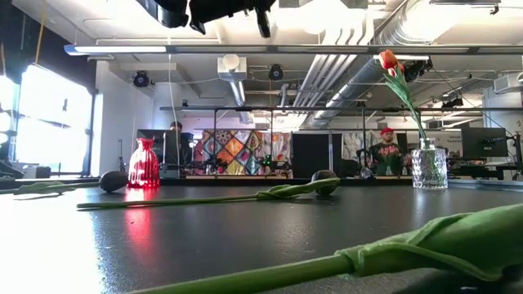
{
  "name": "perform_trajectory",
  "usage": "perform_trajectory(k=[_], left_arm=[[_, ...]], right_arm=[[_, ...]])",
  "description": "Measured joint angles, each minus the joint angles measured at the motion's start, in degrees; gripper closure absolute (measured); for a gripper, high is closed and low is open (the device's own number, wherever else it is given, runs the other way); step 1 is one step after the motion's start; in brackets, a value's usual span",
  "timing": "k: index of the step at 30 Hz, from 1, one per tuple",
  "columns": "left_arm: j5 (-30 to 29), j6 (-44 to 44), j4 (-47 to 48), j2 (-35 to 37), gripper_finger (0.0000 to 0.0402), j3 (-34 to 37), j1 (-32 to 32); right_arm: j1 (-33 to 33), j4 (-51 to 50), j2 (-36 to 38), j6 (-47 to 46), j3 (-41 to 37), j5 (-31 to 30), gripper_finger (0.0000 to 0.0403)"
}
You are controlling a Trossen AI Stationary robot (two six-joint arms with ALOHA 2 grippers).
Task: Sort flowers into vase by color
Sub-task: Put the orange tulip into the transparent vase
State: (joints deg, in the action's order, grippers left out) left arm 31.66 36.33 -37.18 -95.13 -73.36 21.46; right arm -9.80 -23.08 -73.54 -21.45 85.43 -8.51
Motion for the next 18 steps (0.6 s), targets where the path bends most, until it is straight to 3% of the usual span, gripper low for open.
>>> perform_trajectory(k=[9, 18], left_arm=[[0.1, -5.9, 11.9, 0.0, 0.0280, 0.0, 1.6], [-0.4, -15.8, 26.1, 0.0, 0.0270, 0.1, 2.6]], right_arm=[[-0.7, -15.0, 4.1, -1.7, 0.0, -9.1, 0.0400], [-0.7, -36.7, 6.6, -8.8, 0.0, -18.5, 0.0402]])
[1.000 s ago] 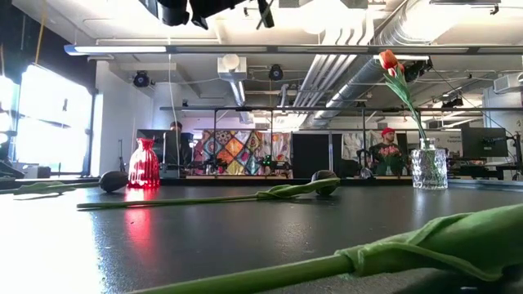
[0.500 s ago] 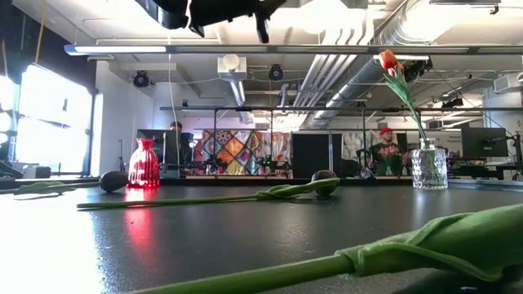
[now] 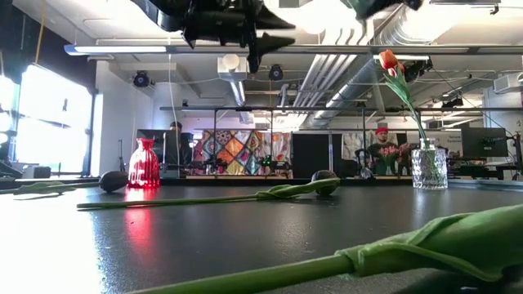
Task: Sort flowers into vase by color
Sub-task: Put the orange tulip into the transparent vase
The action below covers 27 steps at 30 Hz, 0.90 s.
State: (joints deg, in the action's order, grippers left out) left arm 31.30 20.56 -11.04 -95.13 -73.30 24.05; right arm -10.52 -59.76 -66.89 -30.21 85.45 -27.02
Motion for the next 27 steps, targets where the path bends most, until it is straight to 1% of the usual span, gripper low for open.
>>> perform_trajectory(k=[5, 8, 13, 16, 19, 23, 27], left_arm=[[-0.5, -2.4, 5.6, 0.0, 0.0270, 0.0, 0.9], [-0.6, -3.3, 6.5, 0.0, 0.0270, 1.2, 1.8], [-0.3, -2.2, 6.5, 0.0, 0.0270, 5.2, 3.1], [-0.2, -1.7, 6.4, 0.0, 0.0270, 7.2, 2.9], [-0.1, -1.8, 6.9, 0.1, 0.0270, 8.2, 2.4], [-0.9, -1.7, 7.6, 0.2, 0.0270, 8.3, 2.0], [-1.2, -1.3, 7.7, 0.2, 0.0270, 8.3, 2.0]], right_arm=[[0.0, -6.2, -0.2, -2.5, -0.4, -4.2, 0.0402], [0.0, -2.7, 1.9, -3.0, -5.2, -5.6, 0.0402], [0.0, 6.6, 7.5, -5.8, -17.1, -2.3, 0.0403], [0.0, 7.2, 10.1, -7.7, -20.8, -2.6, 0.0403], [-0.1, 6.0, 11.7, -8.3, -21.6, -4.9, 0.0403], [-1.9, 4.2, 13.6, -5.5, -19.5, -8.3, 0.0403], [-4.1, 2.1, 15.2, -2.9, -17.6, -14.0, 0.0403]])
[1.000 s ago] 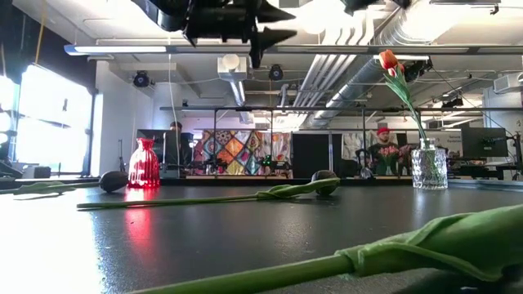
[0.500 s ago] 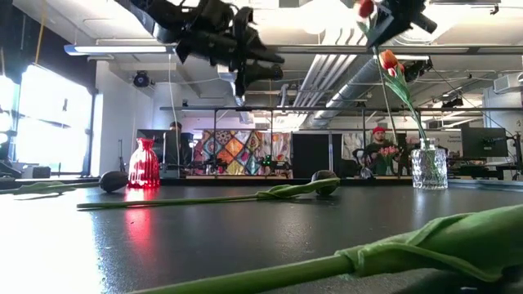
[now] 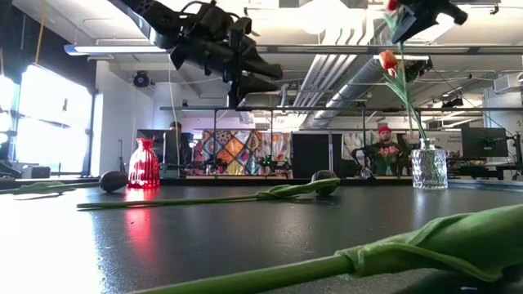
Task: Sort flowers into vase by color
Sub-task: Put the orange tulip into the transparent vase
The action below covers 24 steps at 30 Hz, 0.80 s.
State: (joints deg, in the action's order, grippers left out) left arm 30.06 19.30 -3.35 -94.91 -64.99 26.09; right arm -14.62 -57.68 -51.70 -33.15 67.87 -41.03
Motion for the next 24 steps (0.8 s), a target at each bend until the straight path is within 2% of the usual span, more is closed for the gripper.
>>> perform_trajectory(k=[5, 17, 24], left_arm=[[-1.8, 0.1, 1.7, 0.0, 0.0271, 0.0, 0.0], [-2.9, -1.9, 2.5, 0.0, 0.0271, 0.0, 0.2], [-5.2, -3.0, 2.6, 0.0, 0.0271, 0.0, 0.2]], right_arm=[[-3.1, -2.1, 2.0, 1.7, 0.3, -5.2, 0.0403], [-8.9, -3.1, 2.2, 1.5, 0.0, -9.4, 0.0403], [-9.1, 1.1, 2.2, -2.7, -5.1, -9.8, 0.0403]])
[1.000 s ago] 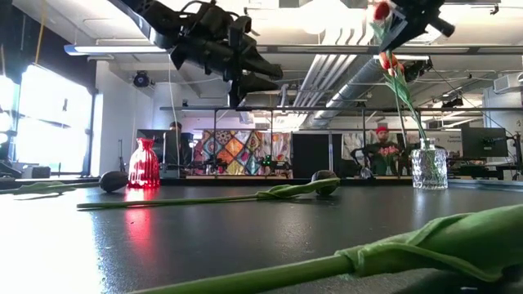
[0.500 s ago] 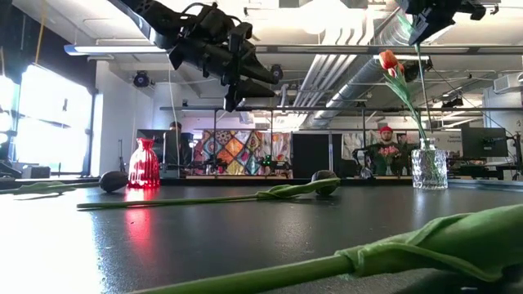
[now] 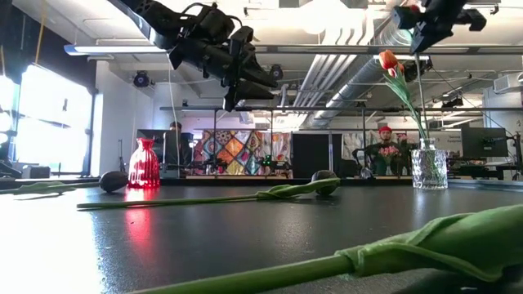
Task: Sort flowers into vase by color
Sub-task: Put the orange tulip into the transparent vase, then put the top right black tulip into the red vase
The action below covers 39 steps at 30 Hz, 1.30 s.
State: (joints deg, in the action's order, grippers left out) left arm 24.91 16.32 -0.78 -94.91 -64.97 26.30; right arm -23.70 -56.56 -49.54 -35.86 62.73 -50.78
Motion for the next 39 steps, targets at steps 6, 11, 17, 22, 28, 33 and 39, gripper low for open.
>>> perform_trajectory(k=[6, 11, 17, 22, 28, 33, 39], left_arm=[[0.0, -0.1, 2.3, 0.0, 0.0271, 0.0, -0.1], [0.0, -0.5, 4.2, 0.0, 0.0271, 0.0, -0.1], [0.0, 0.5, 5.7, 0.0, 0.0271, 0.0, -0.1], [0.0, 0.8, 7.5, 0.0, 0.0271, 0.0, -0.2], [3.5, 4.6, 8.6, 0.0, 0.0271, 0.0, -0.6], [3.5, 3.8, 9.8, 0.0, 0.0271, 0.0, -1.5], [3.3, 4.5, 11.2, 0.0, 0.0271, 0.0, -4.2]], right_arm=[[0.0, -0.1, 0.1, -4.3, -2.3, 1.4, 0.0402], [0.0, -0.5, 0.1, -4.9, -2.5, 4.0, 0.0380], [0.0, -2.0, 0.1, -5.9, -2.5, 4.6, 0.0308], [0.0, -1.9, 0.4, -5.9, -2.5, 4.4, 0.0248], [0.0, -1.8, 0.8, -5.3, 2.1, 6.5, 0.0213], [0.0, -0.7, 0.8, -2.2, 8.8, 8.2, 0.0211], [0.6, 2.2, 0.8, 1.4, 13.7, 9.9, 0.0210]])
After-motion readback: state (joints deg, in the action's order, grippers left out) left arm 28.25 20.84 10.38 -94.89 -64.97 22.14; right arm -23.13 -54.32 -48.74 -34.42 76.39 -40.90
